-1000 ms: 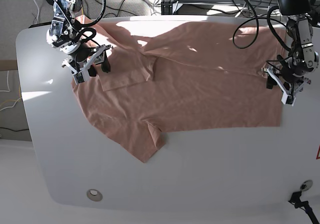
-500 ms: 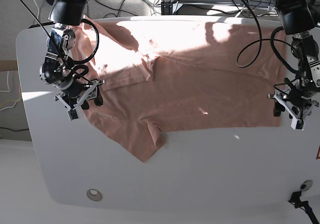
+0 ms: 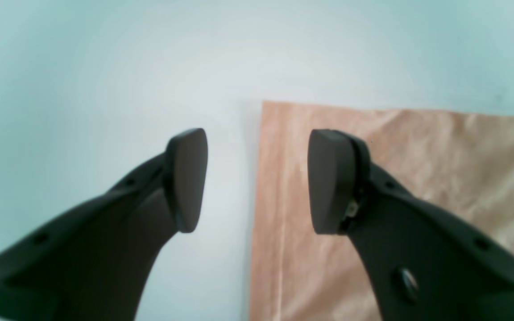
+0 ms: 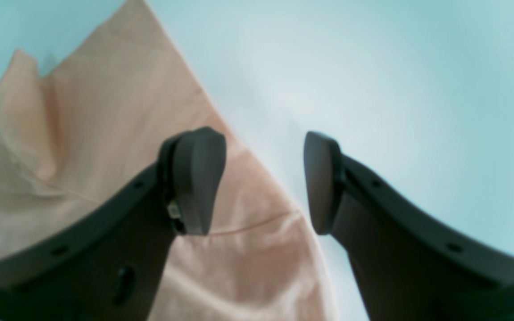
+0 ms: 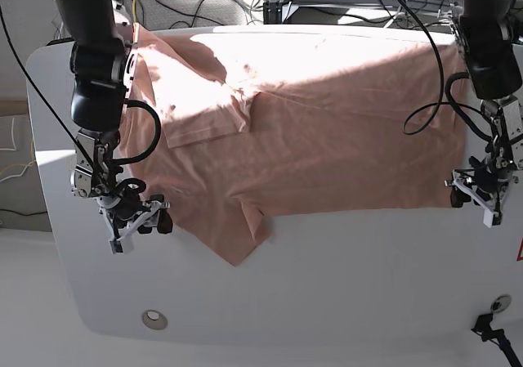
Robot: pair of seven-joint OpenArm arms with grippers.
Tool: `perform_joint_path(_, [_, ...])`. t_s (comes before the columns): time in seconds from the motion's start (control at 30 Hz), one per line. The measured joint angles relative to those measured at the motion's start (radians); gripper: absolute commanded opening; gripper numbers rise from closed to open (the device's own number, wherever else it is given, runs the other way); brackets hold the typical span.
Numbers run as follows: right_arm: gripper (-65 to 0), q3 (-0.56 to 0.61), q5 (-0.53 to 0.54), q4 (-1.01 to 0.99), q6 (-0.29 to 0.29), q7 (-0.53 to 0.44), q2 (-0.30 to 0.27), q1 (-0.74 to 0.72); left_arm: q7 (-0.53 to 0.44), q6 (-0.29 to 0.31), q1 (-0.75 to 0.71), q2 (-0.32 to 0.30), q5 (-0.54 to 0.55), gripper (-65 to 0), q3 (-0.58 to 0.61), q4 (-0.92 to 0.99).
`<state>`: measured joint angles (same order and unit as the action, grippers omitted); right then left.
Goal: Fold the T-shirt properly
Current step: 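Draw the held edge further across the shirt toward the hem side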
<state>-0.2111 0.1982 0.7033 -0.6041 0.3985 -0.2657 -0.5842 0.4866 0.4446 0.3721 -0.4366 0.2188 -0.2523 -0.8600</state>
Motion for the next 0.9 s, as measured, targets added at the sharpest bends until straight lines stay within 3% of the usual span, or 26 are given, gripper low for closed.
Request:
perform_joint_path(0.1, [-33.8,0.001,0.005,-0.139,0.003,-0.069,0.002,-0.048,-0.062,0.002,0.031,-0.004,-0.001,-31.1,0.042,0.095])
perform_joint_path(0.2, [-33.8,0.001,-0.101,-0.217,0.053,-0.135,0.005,-0.061,-0.081,0.002,0.058,-0.003,0.000,-31.1,0.050,0.169])
perform_joint_path(0.3, [-33.8,-0.004,-0.163,-0.241,0.057,-0.187,0.022,-0.063,-0.103,-0.002,0.069,-0.005,-0.001,-31.1,0.050,0.180])
perform_joint_path(0.47, [-34.1,-0.003,-0.157,-0.239,0.034,-0.217,0.063,-0.043,-0.117,-0.002,0.071,-0.004,-0.001,-31.1,0.050,0.181])
perform_joint_path(0.8, [-34.4,-0.004,-0.154,-0.235,0.039,-0.216,0.100,-0.044,-0.117,-0.002,0.069,-0.002,-0.002,-31.1,0.050,0.182])
perform_joint_path(0.9, [-42.2,-0.004,-0.154,-0.233,0.039,-0.215,0.111,-0.044,-0.117,-0.002,0.064,-0.003,-0.002,-31.1,0.050,0.183])
